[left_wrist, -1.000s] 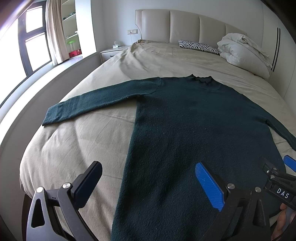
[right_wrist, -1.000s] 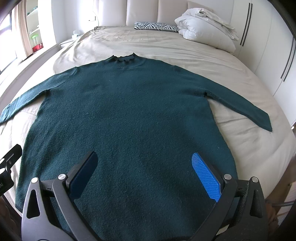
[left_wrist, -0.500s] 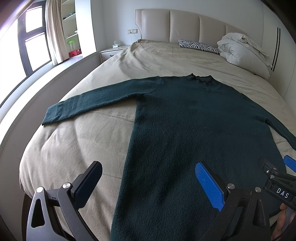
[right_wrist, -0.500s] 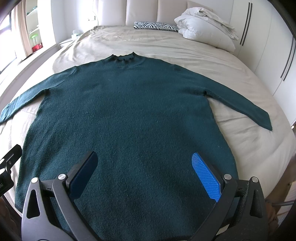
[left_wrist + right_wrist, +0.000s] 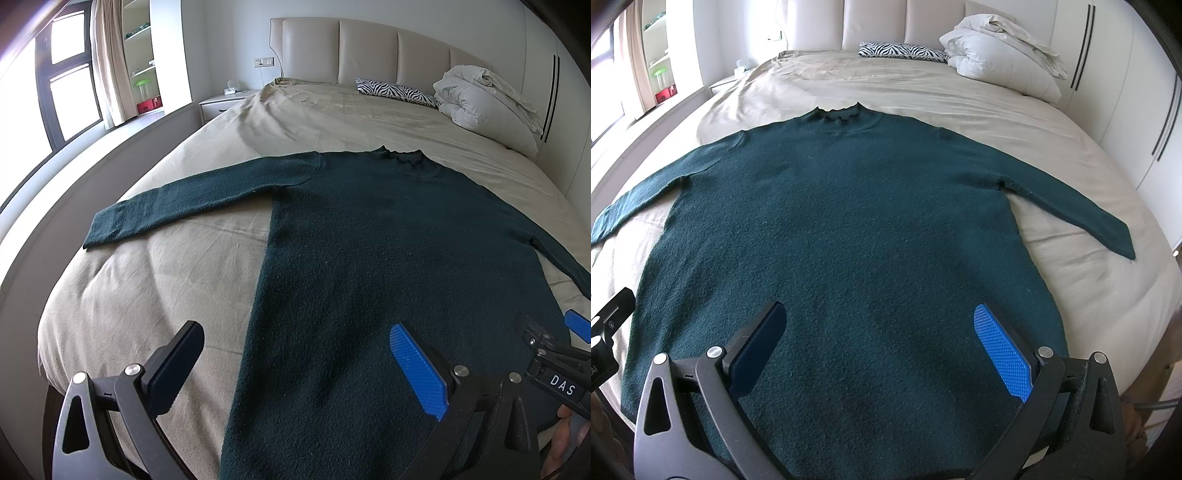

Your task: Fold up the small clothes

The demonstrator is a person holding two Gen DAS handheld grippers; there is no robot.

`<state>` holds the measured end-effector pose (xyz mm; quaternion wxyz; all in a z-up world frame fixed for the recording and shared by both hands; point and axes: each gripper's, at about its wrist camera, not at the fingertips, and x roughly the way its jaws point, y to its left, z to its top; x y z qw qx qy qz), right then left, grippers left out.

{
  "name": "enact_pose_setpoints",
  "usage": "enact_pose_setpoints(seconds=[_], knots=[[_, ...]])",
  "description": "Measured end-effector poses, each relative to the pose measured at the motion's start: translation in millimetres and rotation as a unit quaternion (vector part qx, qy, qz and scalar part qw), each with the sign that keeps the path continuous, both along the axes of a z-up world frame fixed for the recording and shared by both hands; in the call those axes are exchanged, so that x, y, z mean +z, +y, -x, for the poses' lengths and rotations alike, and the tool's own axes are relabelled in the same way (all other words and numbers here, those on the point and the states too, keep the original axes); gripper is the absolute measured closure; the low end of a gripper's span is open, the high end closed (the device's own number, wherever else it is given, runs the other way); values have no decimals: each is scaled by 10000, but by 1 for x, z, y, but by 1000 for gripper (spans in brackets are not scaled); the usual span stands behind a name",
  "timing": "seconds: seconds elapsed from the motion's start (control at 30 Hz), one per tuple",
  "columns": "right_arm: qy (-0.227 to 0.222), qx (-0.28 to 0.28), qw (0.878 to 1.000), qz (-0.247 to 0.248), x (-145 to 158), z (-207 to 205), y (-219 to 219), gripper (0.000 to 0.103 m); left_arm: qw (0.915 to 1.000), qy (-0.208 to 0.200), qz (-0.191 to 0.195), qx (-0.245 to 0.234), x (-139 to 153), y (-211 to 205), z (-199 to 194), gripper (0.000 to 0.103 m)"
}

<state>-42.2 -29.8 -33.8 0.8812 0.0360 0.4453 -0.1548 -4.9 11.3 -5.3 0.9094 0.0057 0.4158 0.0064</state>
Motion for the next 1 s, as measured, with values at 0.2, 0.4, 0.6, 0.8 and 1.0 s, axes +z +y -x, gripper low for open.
enact_pose_setpoints(seconds=[0.2, 0.4, 0.6, 0.8, 1.0], knots=[[14, 14, 10000, 6, -2, 1, 1, 0, 10000, 8, 8, -3, -1, 2, 1, 0], [39, 13, 10000, -9, -5, 1, 3, 0, 10000, -4, -3, 17, -4, 3, 3, 0], [-55, 13, 9999, -144, -4, 0, -6, 0, 9997, 138, 212, -24, -10, 5, 1, 0], [-748, -597, 9899, -1043, 8, 8, -96, 0, 9969, 455, 637, -74, -20, 4, -10, 0], [-1482, -2464, 9221, -2591, -16, 48, -283, 0, 9839, 948, 1409, -553, -36, -7, -33, 0]])
